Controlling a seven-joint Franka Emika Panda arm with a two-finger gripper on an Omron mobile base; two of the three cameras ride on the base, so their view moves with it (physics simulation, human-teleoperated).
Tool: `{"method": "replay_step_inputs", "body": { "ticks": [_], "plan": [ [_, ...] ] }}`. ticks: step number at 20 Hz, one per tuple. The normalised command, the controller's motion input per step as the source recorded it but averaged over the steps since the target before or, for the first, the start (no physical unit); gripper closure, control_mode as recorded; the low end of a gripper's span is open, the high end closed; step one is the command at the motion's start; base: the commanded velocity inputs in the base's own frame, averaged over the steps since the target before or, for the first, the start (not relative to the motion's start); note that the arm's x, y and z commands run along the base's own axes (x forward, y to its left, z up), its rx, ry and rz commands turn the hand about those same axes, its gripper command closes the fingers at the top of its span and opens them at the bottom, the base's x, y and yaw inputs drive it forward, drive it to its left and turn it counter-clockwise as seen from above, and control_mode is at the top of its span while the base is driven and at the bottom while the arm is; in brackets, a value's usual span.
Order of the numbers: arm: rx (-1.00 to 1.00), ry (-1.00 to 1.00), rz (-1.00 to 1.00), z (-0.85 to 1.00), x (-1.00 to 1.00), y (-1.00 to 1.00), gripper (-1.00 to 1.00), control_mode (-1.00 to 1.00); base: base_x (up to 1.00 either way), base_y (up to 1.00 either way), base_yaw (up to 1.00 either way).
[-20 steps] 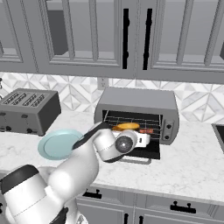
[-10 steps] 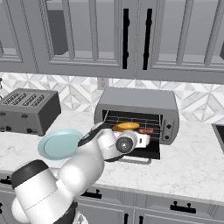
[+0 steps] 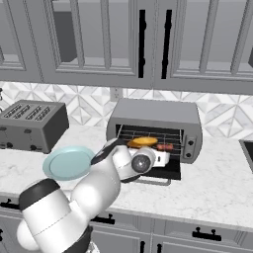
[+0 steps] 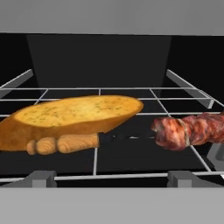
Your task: Pick up the kebab skewer and baguette bread, and place them inside the toaster oven. Close the toaster oven door and start by setting the timer.
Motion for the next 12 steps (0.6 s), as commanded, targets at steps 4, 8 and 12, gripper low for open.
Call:
{"method": "replay_step_inputs", "body": {
  "ticks": [4,8,12],
  "plan": [
    [0.0,0.02,0.0,0.0,0.14,0.0,-1.0,-1.0,0.0,0.0,0.0],
    [0.0,0.01,0.01,0.0,0.16,0.0,-1.0,-1.0,0.0,0.0,0.0],
    [0.0,0.0,0.0,0.0,0.19,0.0,-1.0,-1.0,0.0,0.0,0.0]
  ]
}}
